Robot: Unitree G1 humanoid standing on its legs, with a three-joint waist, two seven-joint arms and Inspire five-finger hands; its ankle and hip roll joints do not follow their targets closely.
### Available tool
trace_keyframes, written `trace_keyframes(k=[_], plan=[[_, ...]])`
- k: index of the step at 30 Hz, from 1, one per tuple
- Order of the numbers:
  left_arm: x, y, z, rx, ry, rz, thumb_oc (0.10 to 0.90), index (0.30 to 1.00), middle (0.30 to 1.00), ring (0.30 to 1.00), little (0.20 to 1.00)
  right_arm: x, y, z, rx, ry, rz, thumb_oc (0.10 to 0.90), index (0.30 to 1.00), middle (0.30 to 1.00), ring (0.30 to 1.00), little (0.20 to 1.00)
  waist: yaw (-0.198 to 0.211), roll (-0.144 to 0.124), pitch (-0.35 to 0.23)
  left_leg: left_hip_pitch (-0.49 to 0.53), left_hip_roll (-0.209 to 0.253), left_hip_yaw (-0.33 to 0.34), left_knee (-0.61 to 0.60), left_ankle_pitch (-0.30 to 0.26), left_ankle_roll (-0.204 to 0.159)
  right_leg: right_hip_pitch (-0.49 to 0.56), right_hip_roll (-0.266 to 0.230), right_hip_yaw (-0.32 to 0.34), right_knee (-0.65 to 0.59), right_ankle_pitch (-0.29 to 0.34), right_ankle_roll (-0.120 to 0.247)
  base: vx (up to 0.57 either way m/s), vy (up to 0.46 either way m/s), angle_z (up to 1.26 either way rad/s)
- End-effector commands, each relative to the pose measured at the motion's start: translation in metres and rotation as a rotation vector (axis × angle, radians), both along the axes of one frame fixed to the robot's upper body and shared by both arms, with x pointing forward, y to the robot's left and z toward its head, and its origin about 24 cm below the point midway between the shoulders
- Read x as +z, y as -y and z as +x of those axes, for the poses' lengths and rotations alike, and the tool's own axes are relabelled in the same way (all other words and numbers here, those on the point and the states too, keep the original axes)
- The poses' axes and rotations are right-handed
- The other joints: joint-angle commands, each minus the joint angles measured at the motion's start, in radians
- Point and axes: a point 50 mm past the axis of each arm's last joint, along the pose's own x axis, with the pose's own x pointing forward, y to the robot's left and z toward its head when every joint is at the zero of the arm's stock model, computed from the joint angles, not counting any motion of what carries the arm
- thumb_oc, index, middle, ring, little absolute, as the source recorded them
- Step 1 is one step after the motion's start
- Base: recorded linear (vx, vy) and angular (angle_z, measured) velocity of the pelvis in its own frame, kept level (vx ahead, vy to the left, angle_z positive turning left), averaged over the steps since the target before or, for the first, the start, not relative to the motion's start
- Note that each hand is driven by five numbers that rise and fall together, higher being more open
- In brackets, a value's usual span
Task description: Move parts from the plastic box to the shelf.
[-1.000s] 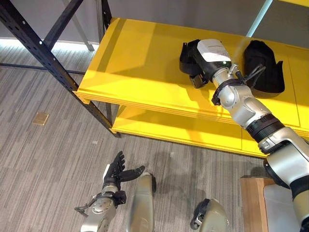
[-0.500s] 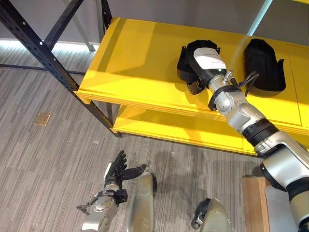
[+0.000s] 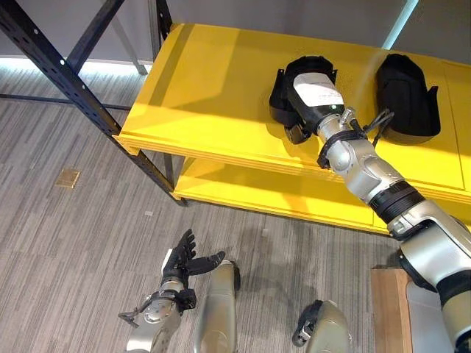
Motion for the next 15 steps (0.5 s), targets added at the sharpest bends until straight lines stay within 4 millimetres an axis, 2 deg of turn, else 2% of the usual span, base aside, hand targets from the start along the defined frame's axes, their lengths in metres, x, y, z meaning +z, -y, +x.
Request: trace_keyframes(k=[1,4,15], plan=[[0.024,-0.003,0.012,-0.030,0.152,0.019,0.900,1.000,1.000,1.000,1.000,0.048,-0.023,-0.013,0.129,0.162,0.000,0.400,0.300,0.300,0.300,0.300,0.015,0.000,-0.031,0.059,0.060,-0.087,0.055,-0.123,-0.053,0.006,0.009,-0.011,-0.031,0.049,-0.017,0.00,0.000,0.00],[0.025,-0.004,0.011,-0.024,0.154,0.017,0.900,1.000,1.000,1.000,1.000,0.045,-0.023,-0.012,0.128,0.153,-0.008,0.400,0.300,0.300,0.300,0.300,0.017,0.000,-0.027,0.054,0.059,-0.090,0.059,-0.123,-0.054,0.002,0.008,-0.010,-0.029,0.050,-0.017,0.00,-0.001,0.01],[0.024,-0.007,0.009,-0.013,0.151,0.015,0.900,1.000,1.000,1.000,1.000,0.034,0.006,-0.001,0.003,0.110,0.029,0.400,0.300,0.300,0.300,0.300,0.014,0.004,-0.019,0.043,0.058,-0.090,0.056,-0.116,-0.055,-0.012,0.008,-0.011,-0.027,0.055,-0.016,0.00,-0.001,0.01]])
